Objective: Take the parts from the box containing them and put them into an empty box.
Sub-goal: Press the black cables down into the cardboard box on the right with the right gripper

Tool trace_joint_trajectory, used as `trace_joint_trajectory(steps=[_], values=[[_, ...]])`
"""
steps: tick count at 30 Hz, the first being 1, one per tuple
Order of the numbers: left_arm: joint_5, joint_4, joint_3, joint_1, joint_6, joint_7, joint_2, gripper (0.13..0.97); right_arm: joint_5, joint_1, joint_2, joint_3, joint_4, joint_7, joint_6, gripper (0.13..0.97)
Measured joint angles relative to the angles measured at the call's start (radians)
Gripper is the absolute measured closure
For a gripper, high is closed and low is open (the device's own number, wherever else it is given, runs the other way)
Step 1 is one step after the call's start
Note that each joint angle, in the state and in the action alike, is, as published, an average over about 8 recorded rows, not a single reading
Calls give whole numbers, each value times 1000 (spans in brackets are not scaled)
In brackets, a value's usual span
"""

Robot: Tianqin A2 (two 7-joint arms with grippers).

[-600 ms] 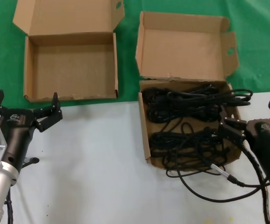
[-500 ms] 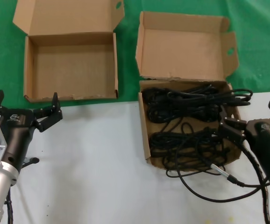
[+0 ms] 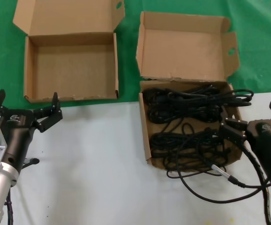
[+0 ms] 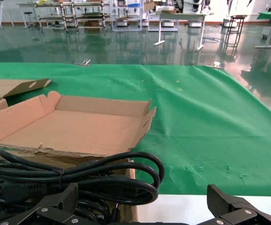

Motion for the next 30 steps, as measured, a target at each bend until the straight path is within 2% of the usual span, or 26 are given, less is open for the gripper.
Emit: trace_joint_trajectory(steps=[8, 16, 23, 25, 30], values=[[0, 0, 0, 0, 0, 0, 0, 179, 11, -24, 42, -19, 44, 8, 5, 129], [0, 0, 0, 0, 0, 0, 0, 268, 29, -65, 227, -62, 168, 30, -19, 129], [0, 0, 0, 0, 0, 0, 0, 413, -27, -38, 415, -62, 253, -27, -171, 129], [0, 0, 0, 0, 0, 0, 0, 434, -51, -11, 467, -69, 261, -56, -232, 129], [0, 0, 0, 0, 0, 0, 0, 568, -117, 105, 587, -114, 249, -120, -402, 129]])
